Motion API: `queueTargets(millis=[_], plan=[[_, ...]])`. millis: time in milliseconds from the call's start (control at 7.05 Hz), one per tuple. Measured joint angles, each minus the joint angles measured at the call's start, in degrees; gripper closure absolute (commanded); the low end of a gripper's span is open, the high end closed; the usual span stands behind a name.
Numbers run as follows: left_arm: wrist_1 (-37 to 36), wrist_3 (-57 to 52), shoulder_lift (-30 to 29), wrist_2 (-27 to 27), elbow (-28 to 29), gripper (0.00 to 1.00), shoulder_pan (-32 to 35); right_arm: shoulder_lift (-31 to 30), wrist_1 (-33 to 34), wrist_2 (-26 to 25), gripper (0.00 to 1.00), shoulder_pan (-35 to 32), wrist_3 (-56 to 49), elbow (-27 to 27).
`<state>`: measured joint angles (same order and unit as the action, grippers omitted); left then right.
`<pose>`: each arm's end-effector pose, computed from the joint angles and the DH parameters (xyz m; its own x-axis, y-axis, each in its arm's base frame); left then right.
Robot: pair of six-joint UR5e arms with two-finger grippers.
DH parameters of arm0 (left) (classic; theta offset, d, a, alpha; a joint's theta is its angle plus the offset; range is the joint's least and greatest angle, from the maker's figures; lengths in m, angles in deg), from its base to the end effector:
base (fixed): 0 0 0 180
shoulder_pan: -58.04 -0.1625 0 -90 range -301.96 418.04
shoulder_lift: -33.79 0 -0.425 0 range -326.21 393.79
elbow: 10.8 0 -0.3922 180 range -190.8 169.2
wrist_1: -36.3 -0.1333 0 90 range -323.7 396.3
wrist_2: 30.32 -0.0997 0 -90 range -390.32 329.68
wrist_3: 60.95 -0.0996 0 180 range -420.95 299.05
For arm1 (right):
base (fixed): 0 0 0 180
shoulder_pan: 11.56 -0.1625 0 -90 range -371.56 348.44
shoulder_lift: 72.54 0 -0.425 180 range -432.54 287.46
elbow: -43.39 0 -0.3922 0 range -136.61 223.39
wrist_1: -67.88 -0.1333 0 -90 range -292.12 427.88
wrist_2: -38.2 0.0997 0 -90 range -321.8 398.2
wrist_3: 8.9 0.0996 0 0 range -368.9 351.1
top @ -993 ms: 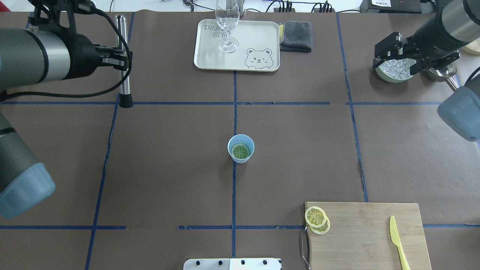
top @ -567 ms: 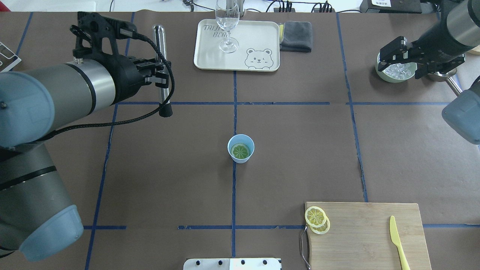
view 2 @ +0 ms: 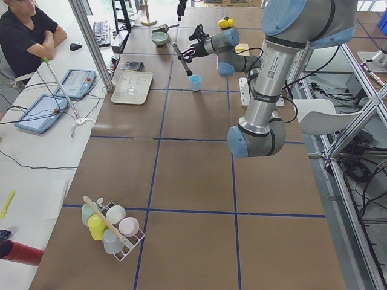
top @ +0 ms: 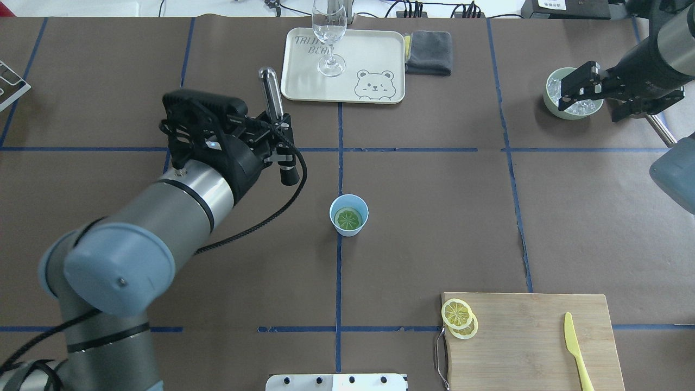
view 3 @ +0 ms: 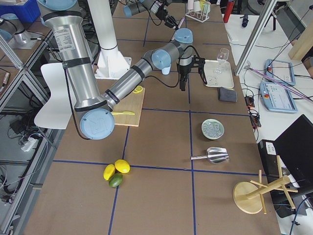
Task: Squeeze lemon into cup
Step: 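Carry the metal rod with the left gripper over the blue cup, then lower the metal rod into the blue cup and stir with the left gripper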
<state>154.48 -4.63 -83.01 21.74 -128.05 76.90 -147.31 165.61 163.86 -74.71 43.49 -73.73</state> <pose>0.4227 -0.3500 0.1362 0.5675 0.2683 -0.7784 0.6209 0.4814 0.6186 -0.1720 -0.5064 0.3183 0.6455 0.1773 0.7428 -0.2289 0.9729 -0.0333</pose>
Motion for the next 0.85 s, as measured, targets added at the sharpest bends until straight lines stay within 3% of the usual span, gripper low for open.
queueTargets(millis=[425,851], plan=[[4.6,0.03,-1.67,-15.68,6.35,1.0,-7.1,-0.69,0.09,-0.06,0.0,-0.28,-0.26,0.09],[6.43,-1.94,-5.31,-19.45,10.26,1.0,-8.56,-1.4,0.04,-0.07,0.0,-0.34,-0.27,0.03]])
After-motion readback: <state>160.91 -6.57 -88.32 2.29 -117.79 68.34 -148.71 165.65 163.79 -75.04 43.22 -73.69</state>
